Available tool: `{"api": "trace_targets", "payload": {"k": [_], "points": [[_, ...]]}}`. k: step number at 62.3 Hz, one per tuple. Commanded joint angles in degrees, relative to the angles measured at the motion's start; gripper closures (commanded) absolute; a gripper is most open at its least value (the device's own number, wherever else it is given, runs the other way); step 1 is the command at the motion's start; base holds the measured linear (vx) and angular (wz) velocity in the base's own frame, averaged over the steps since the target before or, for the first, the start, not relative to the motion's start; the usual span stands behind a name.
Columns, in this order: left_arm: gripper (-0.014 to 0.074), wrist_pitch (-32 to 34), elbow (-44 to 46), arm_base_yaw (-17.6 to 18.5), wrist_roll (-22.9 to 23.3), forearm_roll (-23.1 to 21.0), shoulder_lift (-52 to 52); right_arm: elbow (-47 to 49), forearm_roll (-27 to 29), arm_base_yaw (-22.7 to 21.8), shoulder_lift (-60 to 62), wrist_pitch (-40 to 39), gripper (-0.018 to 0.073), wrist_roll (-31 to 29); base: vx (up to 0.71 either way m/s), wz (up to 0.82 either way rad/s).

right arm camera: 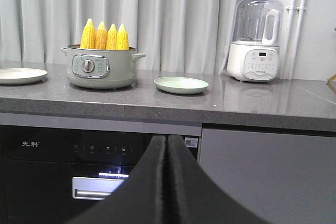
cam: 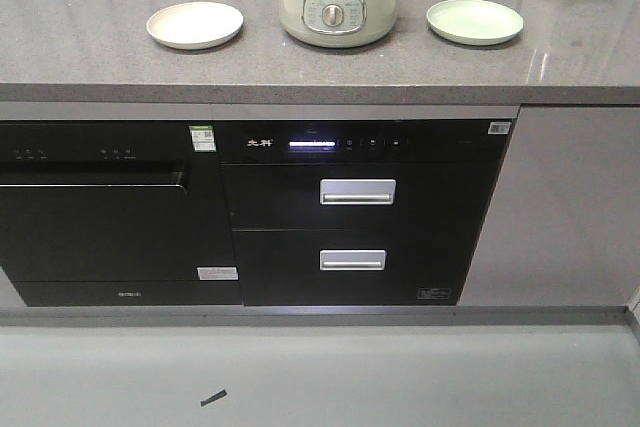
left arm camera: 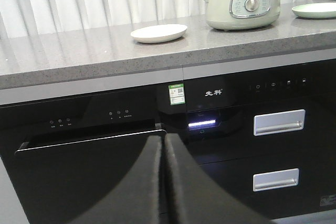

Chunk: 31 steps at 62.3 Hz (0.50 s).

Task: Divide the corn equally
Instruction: 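Drive up to the counter edge facing the pot and plates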

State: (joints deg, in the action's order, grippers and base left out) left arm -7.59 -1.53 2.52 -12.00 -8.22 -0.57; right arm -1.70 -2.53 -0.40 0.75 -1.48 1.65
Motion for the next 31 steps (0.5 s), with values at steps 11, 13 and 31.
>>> {"api": "trace_targets", "payload": {"k": [11,13,31], "points": [[0.0603,3.8,-0.2,0.0,0.6,-0.2,-1.0,-0.6,-0.4,-0.3,0.2,-4.6,0.0564,-0.3,0.05,0.00],[0.0603,3.8,-0.2,0.0,0.6,-0.2,-1.0,-0.6,-0.4,-0.3,0.2,-4.6,0.0564,-0.3,0.04,0.00],[0.0603,3.8,-0.2,0.0,0.6,-0.2,-1.0,-0.6,-0.4,-0.3,0.2,-4.6,0.0564,-0.3,0.04,0.00]]}}
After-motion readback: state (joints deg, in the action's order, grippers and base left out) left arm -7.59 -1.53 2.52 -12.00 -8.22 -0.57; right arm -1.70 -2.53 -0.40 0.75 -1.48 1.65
